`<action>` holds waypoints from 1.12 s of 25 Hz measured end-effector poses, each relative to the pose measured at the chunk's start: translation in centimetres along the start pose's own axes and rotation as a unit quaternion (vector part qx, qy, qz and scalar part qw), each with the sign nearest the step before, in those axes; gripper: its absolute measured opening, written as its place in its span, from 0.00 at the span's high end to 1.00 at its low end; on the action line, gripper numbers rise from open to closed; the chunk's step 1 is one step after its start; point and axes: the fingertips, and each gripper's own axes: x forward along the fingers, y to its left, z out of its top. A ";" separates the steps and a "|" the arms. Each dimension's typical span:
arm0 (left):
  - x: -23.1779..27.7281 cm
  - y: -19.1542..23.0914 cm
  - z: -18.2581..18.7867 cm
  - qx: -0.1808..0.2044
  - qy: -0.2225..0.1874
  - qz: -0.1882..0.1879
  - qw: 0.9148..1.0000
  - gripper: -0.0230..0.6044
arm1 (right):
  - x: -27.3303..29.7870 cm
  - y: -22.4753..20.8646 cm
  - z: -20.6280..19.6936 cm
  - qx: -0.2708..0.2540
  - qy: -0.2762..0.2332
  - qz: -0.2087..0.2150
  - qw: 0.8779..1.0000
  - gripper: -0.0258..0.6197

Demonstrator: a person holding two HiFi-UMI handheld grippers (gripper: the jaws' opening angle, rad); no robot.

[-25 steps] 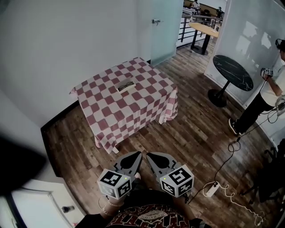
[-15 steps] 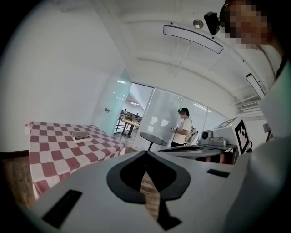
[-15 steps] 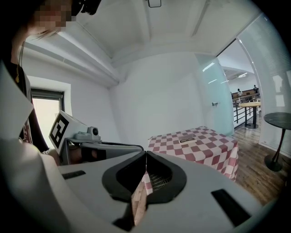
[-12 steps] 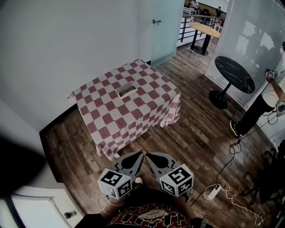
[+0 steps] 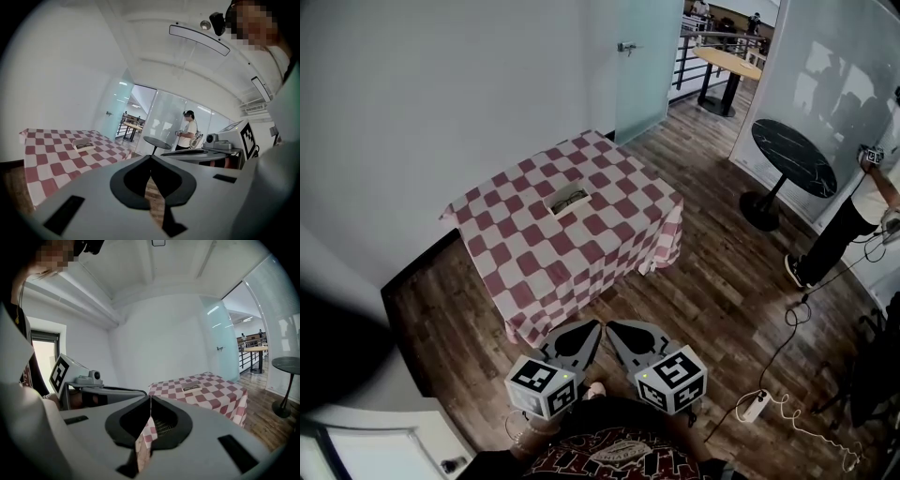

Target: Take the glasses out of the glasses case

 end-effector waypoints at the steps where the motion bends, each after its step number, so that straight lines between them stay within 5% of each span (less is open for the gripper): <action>1: 0.1 0.3 -0.1 -0.001 0.002 0.000 1.000 0.95 | 0.2 -0.1 0.0 0.001 0.000 0.000 1.000 0.93; 16: 3.2 1.7 1.0 -0.009 -0.005 0.025 1.000 0.95 | 1.2 -2.9 0.8 -0.007 0.005 0.017 1.000 0.93; 28: 7.7 1.2 4.1 -0.025 -0.035 0.072 0.996 0.95 | 1.2 -7.3 4.3 -0.035 0.003 0.081 0.996 0.93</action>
